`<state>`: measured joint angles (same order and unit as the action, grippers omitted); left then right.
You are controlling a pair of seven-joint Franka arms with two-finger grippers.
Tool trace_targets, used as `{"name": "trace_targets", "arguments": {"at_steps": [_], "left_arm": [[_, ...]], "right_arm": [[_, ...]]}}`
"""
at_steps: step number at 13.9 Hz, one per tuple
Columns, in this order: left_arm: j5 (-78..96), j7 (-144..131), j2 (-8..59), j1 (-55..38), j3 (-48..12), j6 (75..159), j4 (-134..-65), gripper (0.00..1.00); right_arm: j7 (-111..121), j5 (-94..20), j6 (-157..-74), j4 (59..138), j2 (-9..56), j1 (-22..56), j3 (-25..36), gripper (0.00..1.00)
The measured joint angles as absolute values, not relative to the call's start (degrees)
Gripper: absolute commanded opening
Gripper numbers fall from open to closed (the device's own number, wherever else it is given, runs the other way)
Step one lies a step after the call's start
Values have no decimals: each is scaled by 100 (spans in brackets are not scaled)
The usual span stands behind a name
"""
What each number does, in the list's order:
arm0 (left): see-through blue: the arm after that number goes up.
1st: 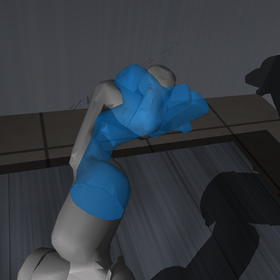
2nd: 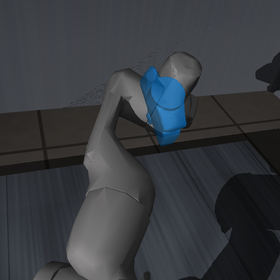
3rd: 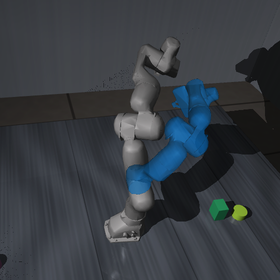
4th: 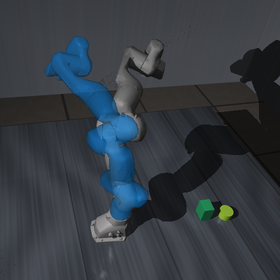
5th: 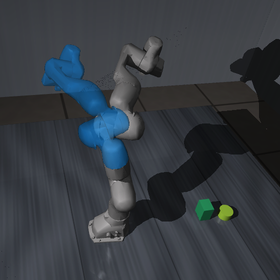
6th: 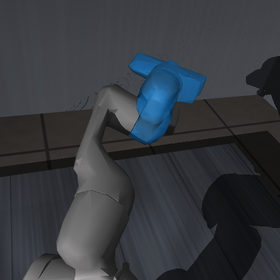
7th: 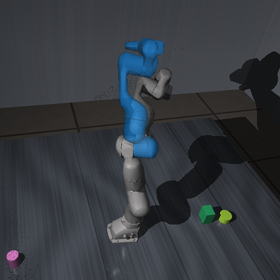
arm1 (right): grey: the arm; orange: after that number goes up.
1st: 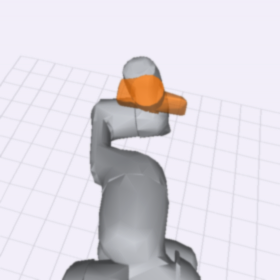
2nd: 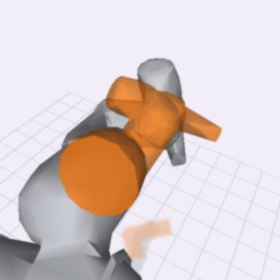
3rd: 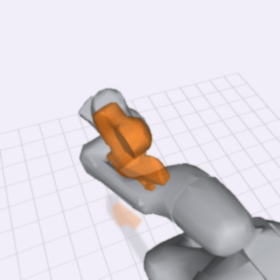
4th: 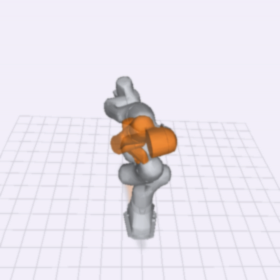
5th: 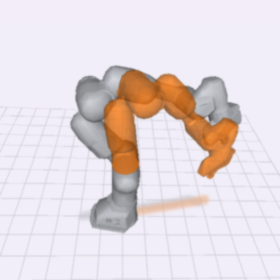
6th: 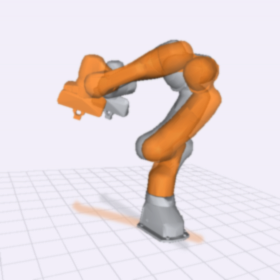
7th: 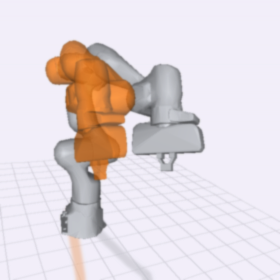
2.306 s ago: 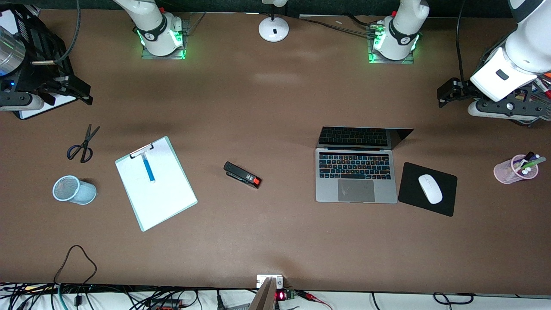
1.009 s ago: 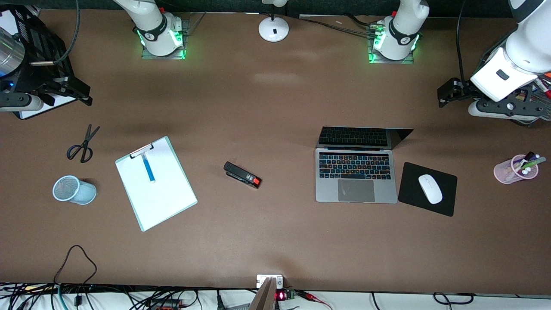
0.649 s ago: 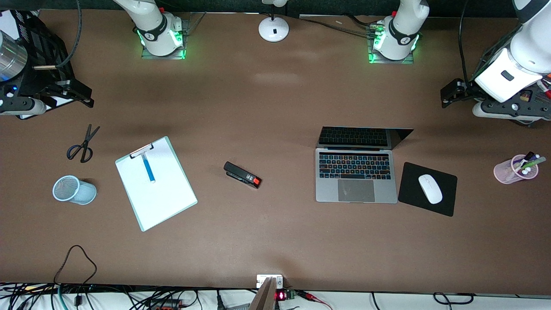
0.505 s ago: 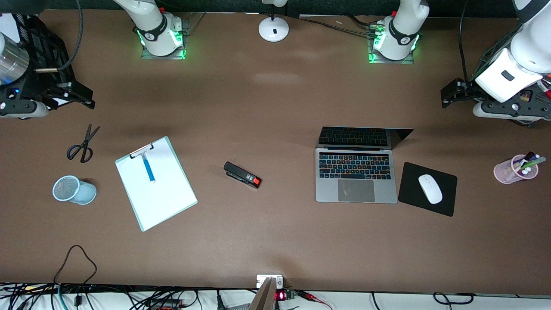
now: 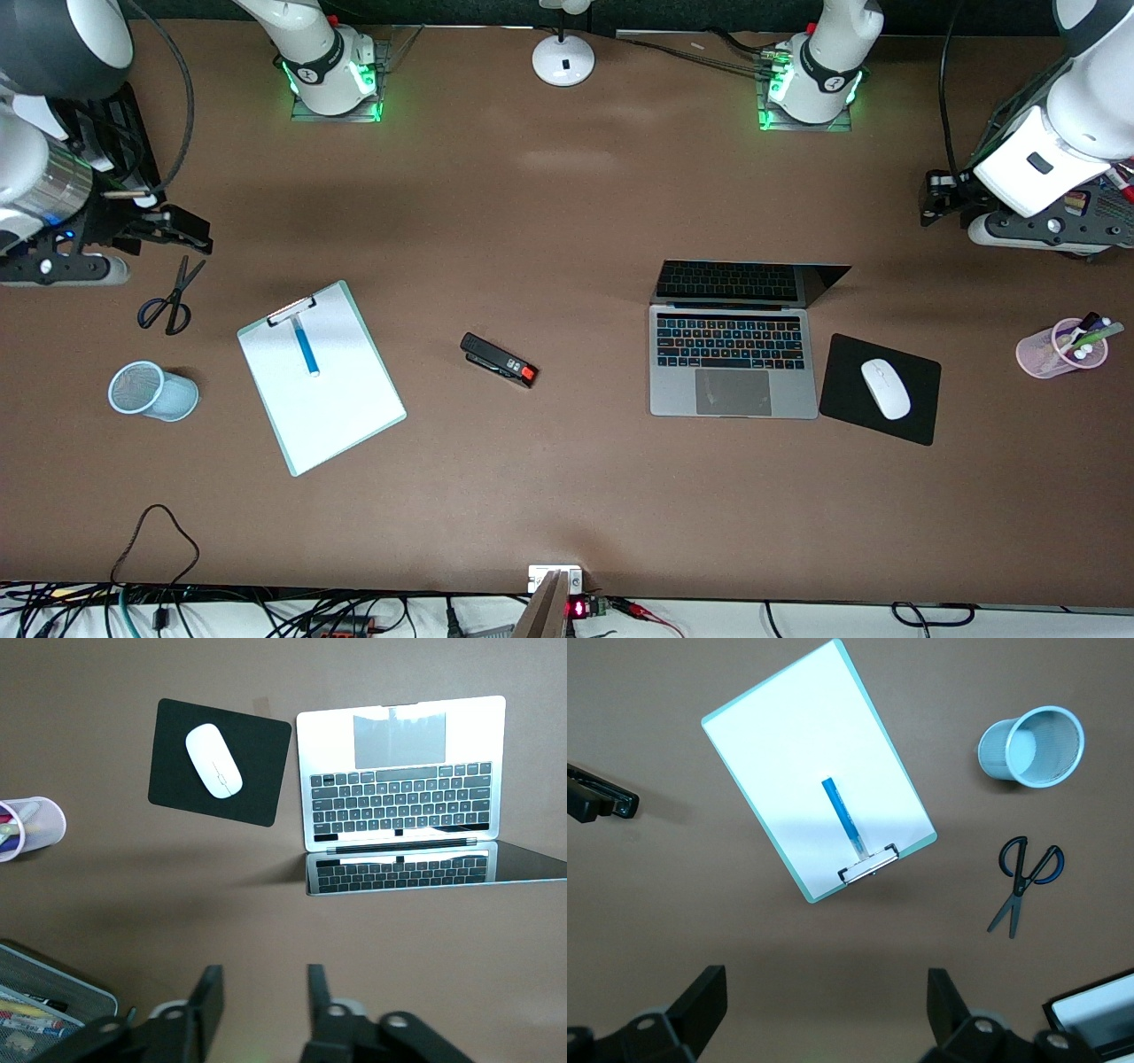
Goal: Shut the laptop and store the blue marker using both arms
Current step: 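Reach the right gripper to the blue marker while the left gripper approaches the laptop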
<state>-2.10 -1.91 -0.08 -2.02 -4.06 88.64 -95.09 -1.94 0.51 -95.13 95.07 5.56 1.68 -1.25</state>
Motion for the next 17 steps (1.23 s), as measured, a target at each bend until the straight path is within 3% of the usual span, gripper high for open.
{"name": "trace_targets", "arguments": {"at_steps": [4, 10, 17], "left_arm": [[-210, -191, 245, -215, -424, 8500, -9127, 0], [-210, -191, 298, -239, -460, 8319, -9075, 0], [170, -914, 305, -294, -985, 8024, -9071, 0]], "right_arm": [[237, 49, -9766, 9510, 908, 168, -125, 100], [612, 51, -10289, 9514, 1461, 165, -125, 100], [1033, 53, -10605, 9518, 1937, 160, -125, 100]]}}
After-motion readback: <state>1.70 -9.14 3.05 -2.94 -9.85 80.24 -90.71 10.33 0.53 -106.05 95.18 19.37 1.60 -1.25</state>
